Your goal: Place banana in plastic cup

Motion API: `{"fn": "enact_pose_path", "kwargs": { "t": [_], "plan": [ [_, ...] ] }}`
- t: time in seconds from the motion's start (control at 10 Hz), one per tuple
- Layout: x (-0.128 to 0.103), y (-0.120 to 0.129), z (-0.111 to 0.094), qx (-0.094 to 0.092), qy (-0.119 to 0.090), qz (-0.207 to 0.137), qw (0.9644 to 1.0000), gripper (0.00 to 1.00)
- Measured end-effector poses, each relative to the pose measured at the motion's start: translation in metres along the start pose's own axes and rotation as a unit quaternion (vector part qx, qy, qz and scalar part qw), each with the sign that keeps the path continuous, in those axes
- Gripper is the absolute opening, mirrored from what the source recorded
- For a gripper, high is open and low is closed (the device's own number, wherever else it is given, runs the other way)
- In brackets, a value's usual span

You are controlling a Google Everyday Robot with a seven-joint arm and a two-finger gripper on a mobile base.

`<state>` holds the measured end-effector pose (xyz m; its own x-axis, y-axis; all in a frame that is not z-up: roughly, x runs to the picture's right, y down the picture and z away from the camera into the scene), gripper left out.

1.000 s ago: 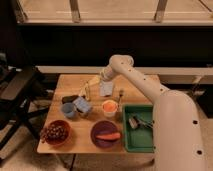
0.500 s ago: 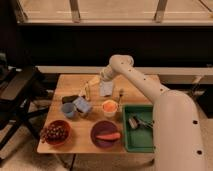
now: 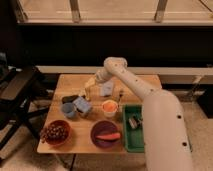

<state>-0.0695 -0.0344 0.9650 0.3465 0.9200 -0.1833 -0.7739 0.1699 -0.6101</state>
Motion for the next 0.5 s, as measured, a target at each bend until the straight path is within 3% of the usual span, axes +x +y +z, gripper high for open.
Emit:
{"fn": "enact_pose_path", "kwargs": {
  "t": [0.5],
  "plan": [
    [-0.009, 0.014, 0.041, -0.032, 0.007, -0.007, 0.9994, 0.8]
  ]
}}
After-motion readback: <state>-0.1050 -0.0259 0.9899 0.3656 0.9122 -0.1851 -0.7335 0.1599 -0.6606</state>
